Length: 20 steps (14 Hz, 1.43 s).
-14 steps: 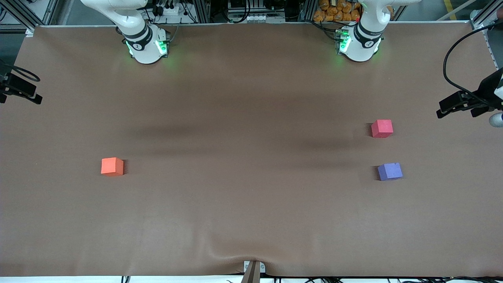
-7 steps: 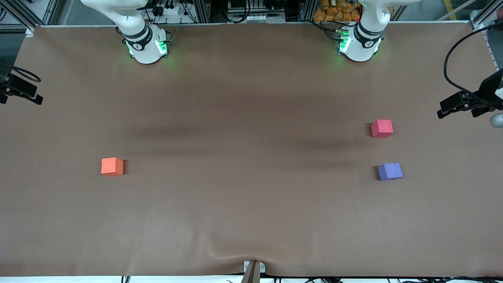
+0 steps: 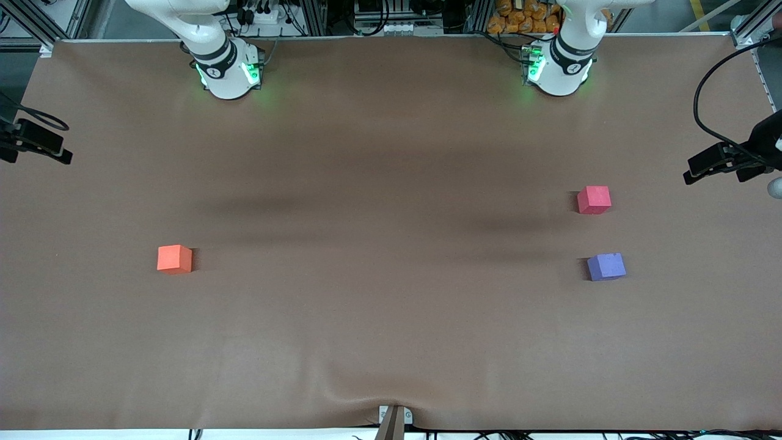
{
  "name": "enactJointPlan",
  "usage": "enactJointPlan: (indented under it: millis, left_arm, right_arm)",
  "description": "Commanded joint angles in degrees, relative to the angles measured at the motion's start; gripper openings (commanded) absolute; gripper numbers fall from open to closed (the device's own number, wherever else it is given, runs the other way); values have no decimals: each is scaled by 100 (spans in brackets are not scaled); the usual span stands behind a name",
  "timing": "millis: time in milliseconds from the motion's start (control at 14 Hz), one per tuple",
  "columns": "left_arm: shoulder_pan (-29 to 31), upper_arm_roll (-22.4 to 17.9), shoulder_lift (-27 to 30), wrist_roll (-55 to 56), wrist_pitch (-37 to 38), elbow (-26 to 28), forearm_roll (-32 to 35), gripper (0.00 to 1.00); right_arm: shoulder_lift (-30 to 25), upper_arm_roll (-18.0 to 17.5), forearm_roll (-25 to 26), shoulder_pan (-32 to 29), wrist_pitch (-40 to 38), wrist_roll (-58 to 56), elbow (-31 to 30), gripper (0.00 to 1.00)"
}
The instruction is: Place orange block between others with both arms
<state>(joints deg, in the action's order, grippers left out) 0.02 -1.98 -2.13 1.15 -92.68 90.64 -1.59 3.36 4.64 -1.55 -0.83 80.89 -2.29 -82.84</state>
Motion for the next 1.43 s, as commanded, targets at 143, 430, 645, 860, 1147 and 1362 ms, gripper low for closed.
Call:
enactJointPlan:
  millis: [143,430,645,860,1147,1362]
  left_arm:
    - [25,5,-77,-71,110,-100,-25,100]
    - [16,5,-86,-71,110,-100,-25,100]
    - [25,5,-86,-71,110,-100,-25,100]
    - [16,5,-86,-45,110,-100,-25,100]
    - [25,14,-94,-71,110,-82,-25,100]
    - [77,5,-112,-80,110,-82,-25,100]
  right_arm:
    - [392,-42,-74,-66,-170,45,40,100]
    - [788,-42,-91,-66,-21,71,31,100]
    - [1096,-42,-170,-32,488,88,-100,100]
    - [1333,-51,-171,47,1085,80,-416,100]
    - [1484,-51,-171,22,2043,53,-1074,100]
    - [1492,-51,-171,-31,2133,27,-1260,100]
